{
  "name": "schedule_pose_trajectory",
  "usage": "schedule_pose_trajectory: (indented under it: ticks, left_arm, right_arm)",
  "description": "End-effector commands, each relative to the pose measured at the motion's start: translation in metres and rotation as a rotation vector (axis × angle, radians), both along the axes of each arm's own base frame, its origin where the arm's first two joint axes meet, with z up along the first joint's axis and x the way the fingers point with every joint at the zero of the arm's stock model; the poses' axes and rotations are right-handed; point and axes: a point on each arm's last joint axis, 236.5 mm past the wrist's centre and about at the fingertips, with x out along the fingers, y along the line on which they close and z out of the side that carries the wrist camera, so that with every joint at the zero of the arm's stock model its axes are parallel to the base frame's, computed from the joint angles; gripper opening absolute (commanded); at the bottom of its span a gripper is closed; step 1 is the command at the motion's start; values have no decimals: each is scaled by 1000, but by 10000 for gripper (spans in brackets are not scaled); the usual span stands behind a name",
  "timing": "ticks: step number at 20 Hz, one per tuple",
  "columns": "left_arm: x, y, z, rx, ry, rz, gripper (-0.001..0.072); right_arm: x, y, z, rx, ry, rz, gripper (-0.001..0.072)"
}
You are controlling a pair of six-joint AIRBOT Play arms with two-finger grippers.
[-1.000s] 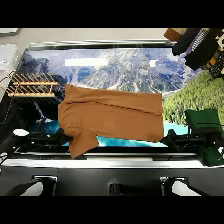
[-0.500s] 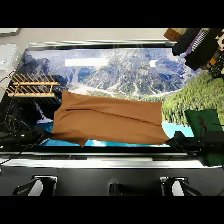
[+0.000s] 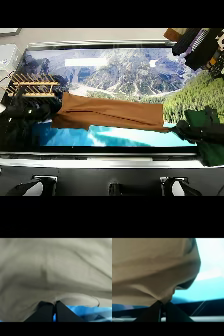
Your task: Fold the clothes and pants, and hang the long-sleeved shirts on hangers.
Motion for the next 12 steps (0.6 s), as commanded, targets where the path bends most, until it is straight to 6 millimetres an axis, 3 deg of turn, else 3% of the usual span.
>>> schedule_pose_trajectory:
  ticks: [1, 6, 9, 12]
  left_arm:
    - [70, -13, -19, 32, -6, -64, 11]
    - [141, -17, -32, 27, -28, -75, 11]
    - [157, -15, -50, 22, 5, -63, 11]
    - [155, -17, -78, 15, 63, -70, 13]
  right_arm:
    - [54, 6, -20, -54, -14, 35, 31]
    - [116, 19, -46, -92, 5, 66, 31]
    - [145, 18, -57, -103, 10, 59, 31]
    - [149, 8, -76, -125, 63, 36, 32]
